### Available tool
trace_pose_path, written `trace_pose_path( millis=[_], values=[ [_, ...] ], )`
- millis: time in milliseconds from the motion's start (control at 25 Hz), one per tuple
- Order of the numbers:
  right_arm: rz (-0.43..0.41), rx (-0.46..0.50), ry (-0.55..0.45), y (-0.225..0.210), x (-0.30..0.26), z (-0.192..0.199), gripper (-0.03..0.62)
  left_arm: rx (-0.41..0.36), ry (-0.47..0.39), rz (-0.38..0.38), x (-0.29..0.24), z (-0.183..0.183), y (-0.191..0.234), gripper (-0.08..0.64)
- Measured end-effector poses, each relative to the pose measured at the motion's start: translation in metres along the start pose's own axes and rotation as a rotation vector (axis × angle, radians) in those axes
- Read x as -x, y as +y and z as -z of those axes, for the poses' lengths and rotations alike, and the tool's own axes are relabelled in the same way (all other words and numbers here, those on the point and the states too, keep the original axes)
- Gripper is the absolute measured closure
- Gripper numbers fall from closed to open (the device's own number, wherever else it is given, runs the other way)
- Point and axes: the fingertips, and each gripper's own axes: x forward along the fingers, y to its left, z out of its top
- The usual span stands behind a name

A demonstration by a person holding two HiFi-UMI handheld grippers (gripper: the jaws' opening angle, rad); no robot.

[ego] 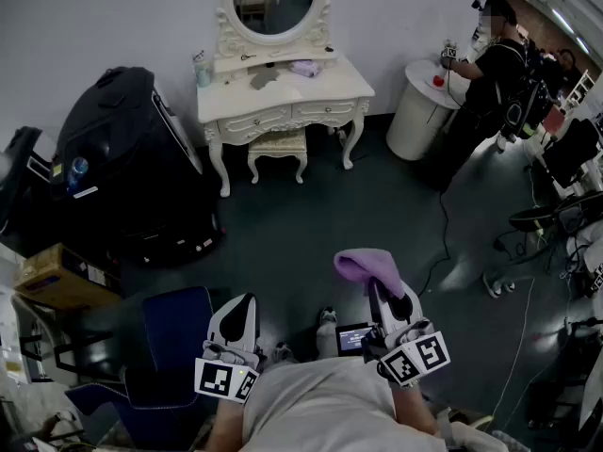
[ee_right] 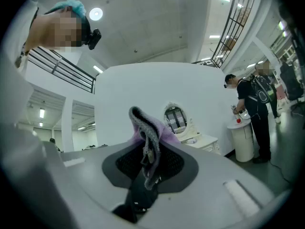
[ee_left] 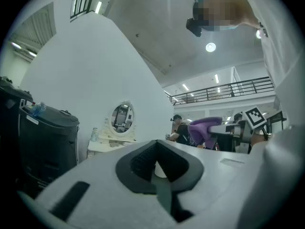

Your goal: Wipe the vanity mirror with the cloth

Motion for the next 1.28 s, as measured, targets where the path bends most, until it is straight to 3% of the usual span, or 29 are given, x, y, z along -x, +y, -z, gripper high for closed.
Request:
trace_pose_path(
  millis=[320, 800, 1080, 1280],
  values=[
    [-0.039, 0.02, 0.017, -0.031, 0.004, -0.009, 0.523, -0.005, -0.021, -0.033, -0.029, -0.006, -0.035, 0.56],
    [-0.022, 0.0, 0.025, -0.13, 0.043, -0.031, 0.523, 0.003, 0.006, -0.03, -0.097, 0.022, -0.117, 0.56],
    [-0.039, -0.029, 0.041, -0.162, 0.033, -0.03, 0.522, -0.007, 0.022, -0.062, -0.121, 0.029, -0.123, 0.56],
    [-0.072, -0.031, 0.042, -0.164, -0.001, -0.025, 0.52, -0.019, 0.024, -0.078, -0.139, 0.031, -0.099, 0.56]
  ],
)
